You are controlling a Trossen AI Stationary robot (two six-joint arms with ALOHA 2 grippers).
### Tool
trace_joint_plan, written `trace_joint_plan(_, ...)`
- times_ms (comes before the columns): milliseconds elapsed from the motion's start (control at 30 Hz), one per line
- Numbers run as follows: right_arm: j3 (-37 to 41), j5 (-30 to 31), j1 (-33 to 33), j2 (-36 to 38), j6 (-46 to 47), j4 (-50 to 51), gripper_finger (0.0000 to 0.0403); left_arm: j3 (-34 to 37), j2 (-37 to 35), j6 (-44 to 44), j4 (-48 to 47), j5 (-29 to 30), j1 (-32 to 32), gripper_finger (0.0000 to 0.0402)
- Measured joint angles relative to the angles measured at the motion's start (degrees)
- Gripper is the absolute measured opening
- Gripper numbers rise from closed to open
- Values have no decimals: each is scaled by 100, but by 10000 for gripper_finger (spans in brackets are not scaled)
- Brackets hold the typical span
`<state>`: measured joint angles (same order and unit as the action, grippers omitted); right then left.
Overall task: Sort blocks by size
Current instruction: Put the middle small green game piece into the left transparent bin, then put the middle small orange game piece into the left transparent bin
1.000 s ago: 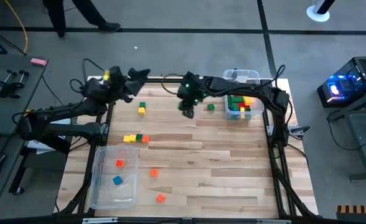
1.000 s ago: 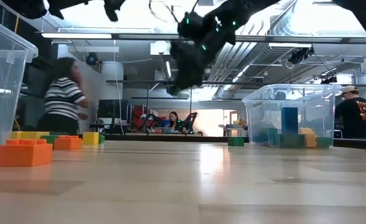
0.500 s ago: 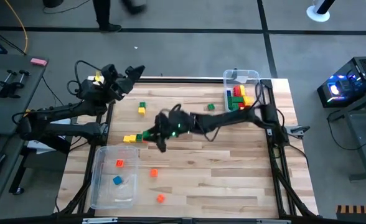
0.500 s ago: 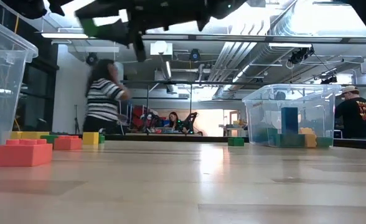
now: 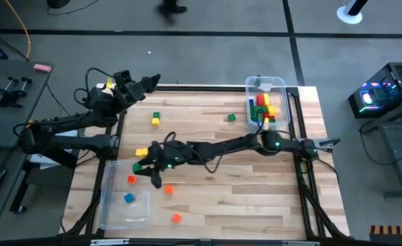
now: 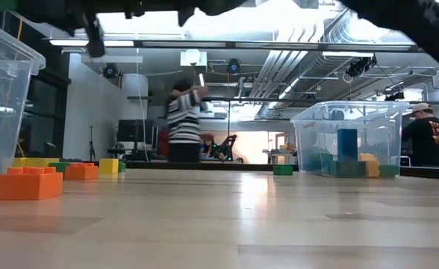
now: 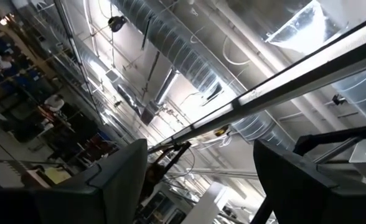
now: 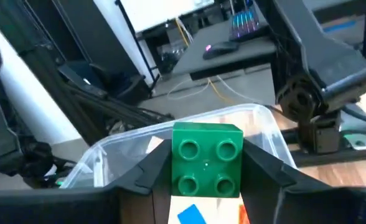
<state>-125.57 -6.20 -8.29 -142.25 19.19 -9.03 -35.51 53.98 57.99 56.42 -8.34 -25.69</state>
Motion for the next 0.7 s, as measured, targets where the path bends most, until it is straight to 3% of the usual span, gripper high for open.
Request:
trace_joint_plan(133, -947, -143, 13, -602, -23, 910, 136, -2, 0, 43, 0, 0, 0, 277)
trace_joint_plan(233, -678, -176, -18, -549, 152, 797, 140, -2, 0, 40, -2, -2, 0, 277)
trace_joint_plan(500, -661, -422, -105, -450, 412, 994, 324, -2, 0, -108, -22, -2, 0, 277)
trace_joint_plan(700, -635, -321, -64, 4, -524, 1754, 339, -4, 0, -106, -22, 0, -2, 277)
